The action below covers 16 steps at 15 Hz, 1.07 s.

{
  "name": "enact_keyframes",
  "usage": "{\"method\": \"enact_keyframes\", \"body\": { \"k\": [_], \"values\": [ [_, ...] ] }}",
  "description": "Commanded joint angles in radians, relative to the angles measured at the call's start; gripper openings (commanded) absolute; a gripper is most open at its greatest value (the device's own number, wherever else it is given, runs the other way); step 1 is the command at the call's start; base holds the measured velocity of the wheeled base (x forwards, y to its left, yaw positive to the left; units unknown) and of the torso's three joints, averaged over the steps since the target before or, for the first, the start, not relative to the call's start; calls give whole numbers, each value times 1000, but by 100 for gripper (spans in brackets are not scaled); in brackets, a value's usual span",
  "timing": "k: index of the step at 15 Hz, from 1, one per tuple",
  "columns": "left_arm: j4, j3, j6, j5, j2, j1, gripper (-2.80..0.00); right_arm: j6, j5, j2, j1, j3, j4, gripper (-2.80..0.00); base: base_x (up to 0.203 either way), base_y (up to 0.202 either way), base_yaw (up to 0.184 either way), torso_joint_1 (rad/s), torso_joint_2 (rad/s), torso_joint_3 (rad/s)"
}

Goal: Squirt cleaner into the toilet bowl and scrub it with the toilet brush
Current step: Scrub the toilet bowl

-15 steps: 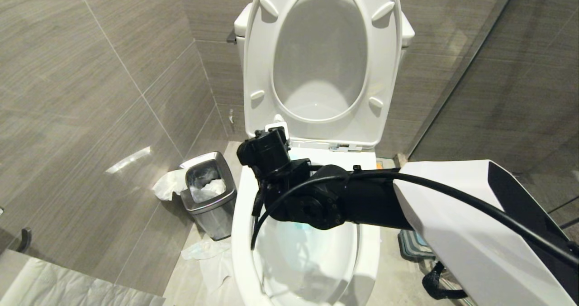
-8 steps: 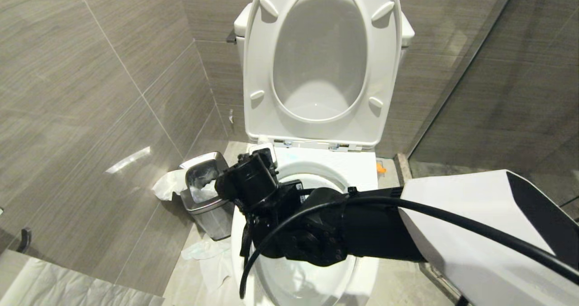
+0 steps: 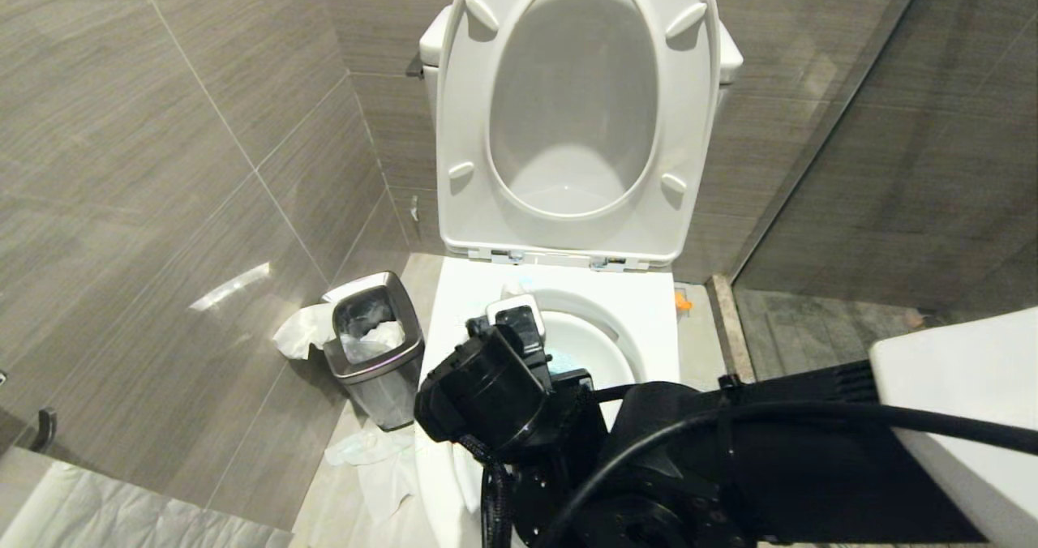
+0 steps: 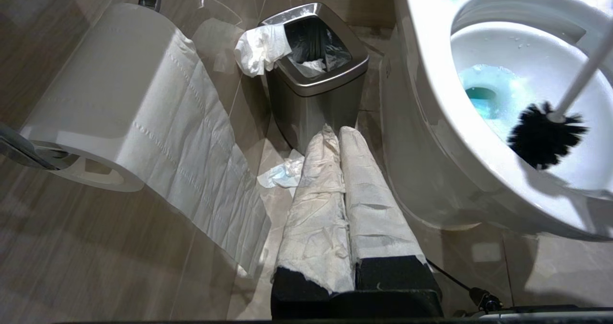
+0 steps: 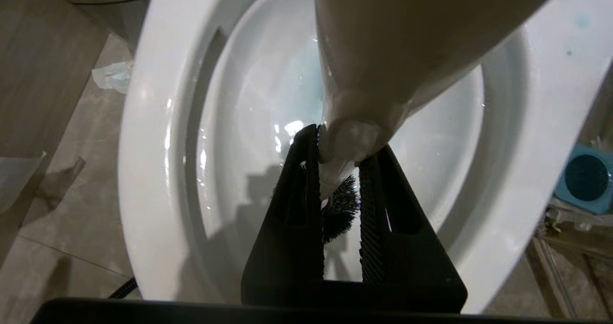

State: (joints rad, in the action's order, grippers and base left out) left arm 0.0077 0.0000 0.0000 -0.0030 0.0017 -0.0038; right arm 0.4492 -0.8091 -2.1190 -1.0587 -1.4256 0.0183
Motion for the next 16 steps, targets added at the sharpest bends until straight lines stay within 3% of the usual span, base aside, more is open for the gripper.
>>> {"method": "enact_keyframes", "body": {
  "k": [1,8,16],
  "values": [
    [0,2,0,0,1,-1,-280,14,-5,93,24,83,-1,-280,0,0,0,0,0,0],
    [0,2,0,0,1,-1,-280,4,-4,95,191,86,-34,-280,0,0,0,0,0,0],
    [0,2,0,0,1,-1,-280,-22,-4,-90,236,-191,-44,-280,0,0,0,0,0,0]
  ]
}}
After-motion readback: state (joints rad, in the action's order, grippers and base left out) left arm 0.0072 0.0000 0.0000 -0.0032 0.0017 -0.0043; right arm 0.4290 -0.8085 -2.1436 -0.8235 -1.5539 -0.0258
